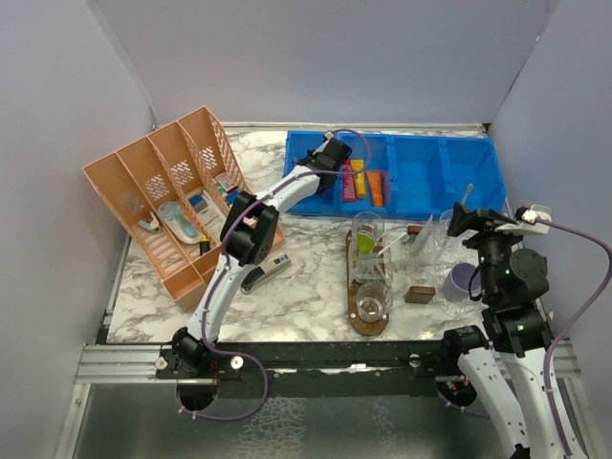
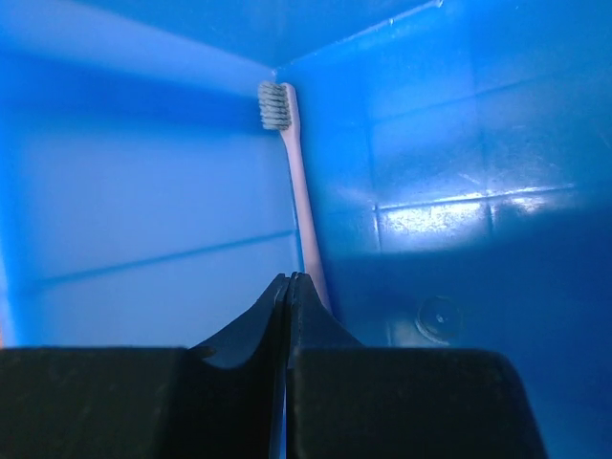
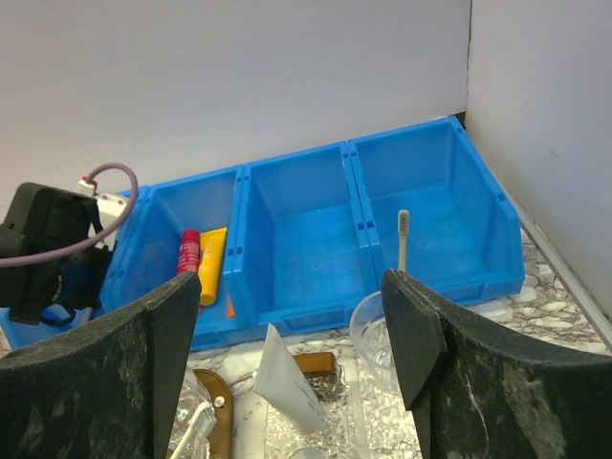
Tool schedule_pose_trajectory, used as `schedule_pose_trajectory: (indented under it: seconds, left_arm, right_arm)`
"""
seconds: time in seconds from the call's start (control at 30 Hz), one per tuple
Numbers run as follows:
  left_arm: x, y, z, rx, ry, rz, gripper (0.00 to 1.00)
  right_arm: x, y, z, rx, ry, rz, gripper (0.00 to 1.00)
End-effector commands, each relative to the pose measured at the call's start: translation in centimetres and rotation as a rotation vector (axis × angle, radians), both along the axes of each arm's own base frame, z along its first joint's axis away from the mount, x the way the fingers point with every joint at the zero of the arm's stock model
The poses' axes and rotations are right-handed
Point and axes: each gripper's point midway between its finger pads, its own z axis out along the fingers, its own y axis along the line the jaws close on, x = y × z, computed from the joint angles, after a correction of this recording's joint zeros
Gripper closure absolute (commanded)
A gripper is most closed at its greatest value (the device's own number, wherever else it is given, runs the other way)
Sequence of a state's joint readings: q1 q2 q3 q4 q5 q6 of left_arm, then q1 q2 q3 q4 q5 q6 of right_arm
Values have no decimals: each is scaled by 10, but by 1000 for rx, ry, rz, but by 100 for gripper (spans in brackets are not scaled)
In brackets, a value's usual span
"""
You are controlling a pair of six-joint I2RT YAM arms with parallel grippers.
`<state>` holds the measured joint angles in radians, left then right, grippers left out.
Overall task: Prepare toiletry sets of a toothbrush and toothpaste on the tray
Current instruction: Adjust the storage box at the center of the board, then pick up the toothbrush from the storage box.
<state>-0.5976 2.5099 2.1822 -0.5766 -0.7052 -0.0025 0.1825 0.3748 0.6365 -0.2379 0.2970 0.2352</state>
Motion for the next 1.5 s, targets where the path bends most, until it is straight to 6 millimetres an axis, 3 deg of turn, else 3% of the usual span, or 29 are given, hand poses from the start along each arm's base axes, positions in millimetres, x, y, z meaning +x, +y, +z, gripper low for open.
schedule_pose_trajectory:
  seconds: [0.0, 0.27, 0.67, 0.83, 1.2, 1.33, 1.47]
  left_arm:
    - [4, 15, -4, 98, -3, 25, 100]
    - [1, 14, -22, 91, 25, 25, 100]
    - [-19, -6, -46, -168, 174, -9, 100]
    - [-18, -14, -31, -257, 176, -25, 100]
    - [8, -25, 34, -326, 53, -65, 100]
    - [11, -26, 51, -327, 26, -86, 92]
    - [10, -30, 48, -328, 46, -118, 80]
  right_arm:
    - [2, 4, 0, 10, -4, 16, 23]
    - [2, 4, -1, 10, -1, 14, 23]
    - [2, 4, 0, 10, -3, 14, 23]
    - [3, 5, -2, 9, 1, 19, 23]
    - [4, 6, -3, 8, 5, 23, 23]
    - [3, 6, -2, 9, 3, 25, 23]
    - [3, 6, -1, 8, 2, 26, 23]
